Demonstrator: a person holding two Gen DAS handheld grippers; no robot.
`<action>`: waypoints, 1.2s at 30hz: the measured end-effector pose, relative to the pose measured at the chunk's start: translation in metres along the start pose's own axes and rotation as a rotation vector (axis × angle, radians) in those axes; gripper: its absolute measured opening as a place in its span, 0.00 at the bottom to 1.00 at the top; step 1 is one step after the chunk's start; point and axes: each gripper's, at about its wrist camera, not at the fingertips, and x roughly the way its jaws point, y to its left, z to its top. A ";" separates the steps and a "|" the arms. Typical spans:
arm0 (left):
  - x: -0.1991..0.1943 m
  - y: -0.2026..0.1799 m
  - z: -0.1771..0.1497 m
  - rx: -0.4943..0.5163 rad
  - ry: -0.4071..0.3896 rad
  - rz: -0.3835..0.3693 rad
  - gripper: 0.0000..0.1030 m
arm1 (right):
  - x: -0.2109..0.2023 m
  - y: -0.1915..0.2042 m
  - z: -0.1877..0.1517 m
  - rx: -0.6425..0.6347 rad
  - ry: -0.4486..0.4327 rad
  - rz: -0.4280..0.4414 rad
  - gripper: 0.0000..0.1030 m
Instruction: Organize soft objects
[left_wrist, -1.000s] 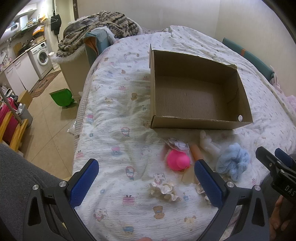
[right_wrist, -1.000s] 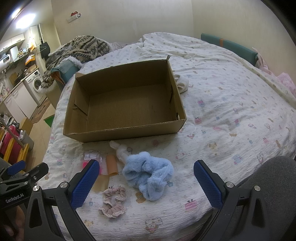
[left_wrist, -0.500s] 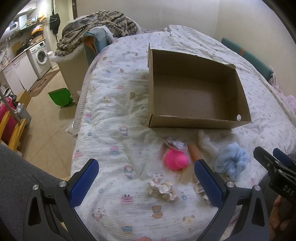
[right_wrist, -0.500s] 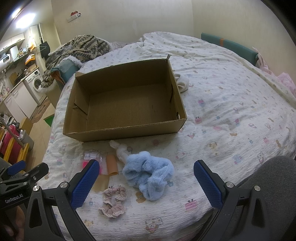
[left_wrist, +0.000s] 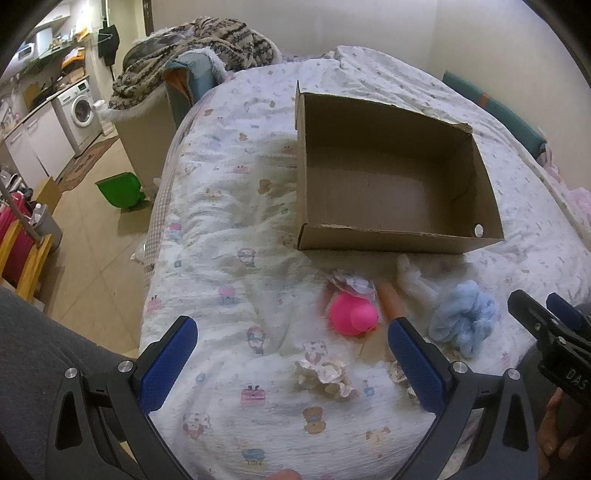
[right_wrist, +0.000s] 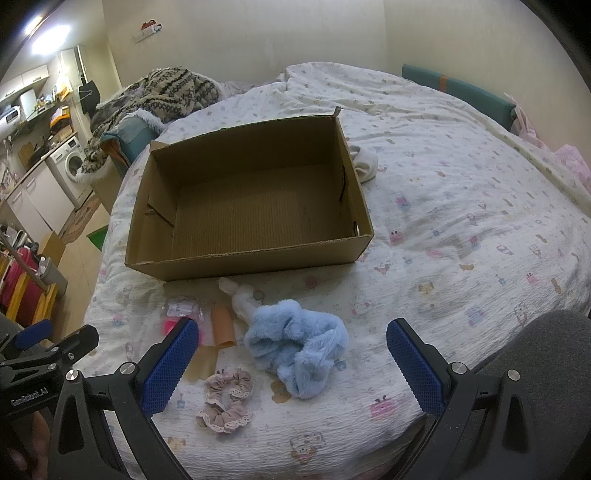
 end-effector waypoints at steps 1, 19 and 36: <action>0.001 0.001 0.000 -0.002 0.006 0.002 1.00 | -0.001 -0.002 0.000 0.002 0.002 0.001 1.00; 0.084 0.019 -0.013 -0.175 0.416 -0.152 0.85 | 0.008 -0.008 -0.004 0.057 0.048 0.020 1.00; 0.066 -0.002 -0.021 -0.077 0.392 -0.134 0.15 | 0.053 0.011 -0.023 0.091 0.379 0.293 0.87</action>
